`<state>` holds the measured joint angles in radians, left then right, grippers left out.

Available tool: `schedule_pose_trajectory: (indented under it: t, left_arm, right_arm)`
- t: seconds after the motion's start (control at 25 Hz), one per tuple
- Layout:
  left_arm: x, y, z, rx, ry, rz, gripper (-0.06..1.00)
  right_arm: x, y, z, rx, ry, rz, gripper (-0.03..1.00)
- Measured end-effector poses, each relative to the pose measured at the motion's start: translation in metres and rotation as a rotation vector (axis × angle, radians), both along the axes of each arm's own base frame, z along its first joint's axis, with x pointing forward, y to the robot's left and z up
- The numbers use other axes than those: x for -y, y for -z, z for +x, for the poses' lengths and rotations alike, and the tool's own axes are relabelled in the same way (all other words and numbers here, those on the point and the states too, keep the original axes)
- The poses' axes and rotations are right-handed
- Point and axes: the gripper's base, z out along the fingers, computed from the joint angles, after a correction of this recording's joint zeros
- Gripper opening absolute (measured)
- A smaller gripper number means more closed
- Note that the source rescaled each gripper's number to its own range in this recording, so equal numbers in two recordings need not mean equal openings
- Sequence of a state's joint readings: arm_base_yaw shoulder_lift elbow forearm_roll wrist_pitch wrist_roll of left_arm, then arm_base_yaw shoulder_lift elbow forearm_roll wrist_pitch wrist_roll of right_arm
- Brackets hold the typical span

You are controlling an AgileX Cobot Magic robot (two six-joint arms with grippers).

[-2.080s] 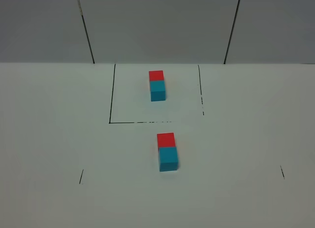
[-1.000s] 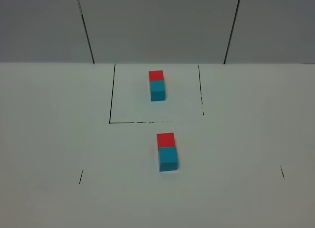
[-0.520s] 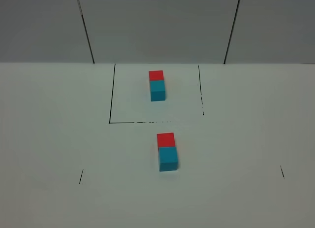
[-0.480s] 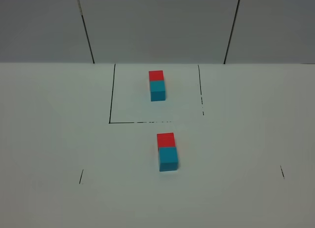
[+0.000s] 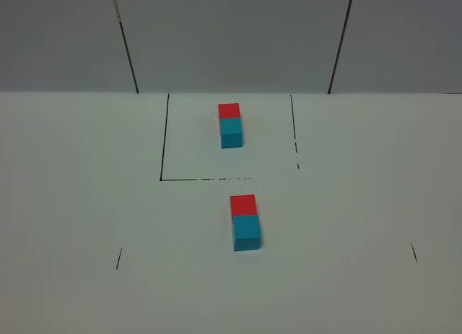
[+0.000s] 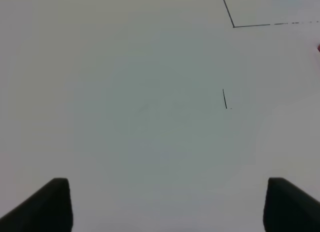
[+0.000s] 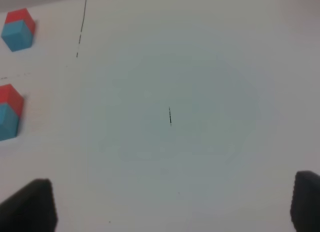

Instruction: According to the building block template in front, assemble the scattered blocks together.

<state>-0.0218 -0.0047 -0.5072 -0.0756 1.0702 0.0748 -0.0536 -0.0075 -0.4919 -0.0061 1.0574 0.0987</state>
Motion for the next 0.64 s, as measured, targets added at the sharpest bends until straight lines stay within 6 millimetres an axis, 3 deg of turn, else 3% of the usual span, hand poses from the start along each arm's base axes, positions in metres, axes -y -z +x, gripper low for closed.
schedule_pose_trajectory:
  t: [0.64]
  left_arm:
    - [0.0000,0.0000,0.0000,0.000,0.000,0.000,0.63]
  right_arm:
    - [0.0000,0.0000,0.0000,0.000,0.000,0.001,0.82]
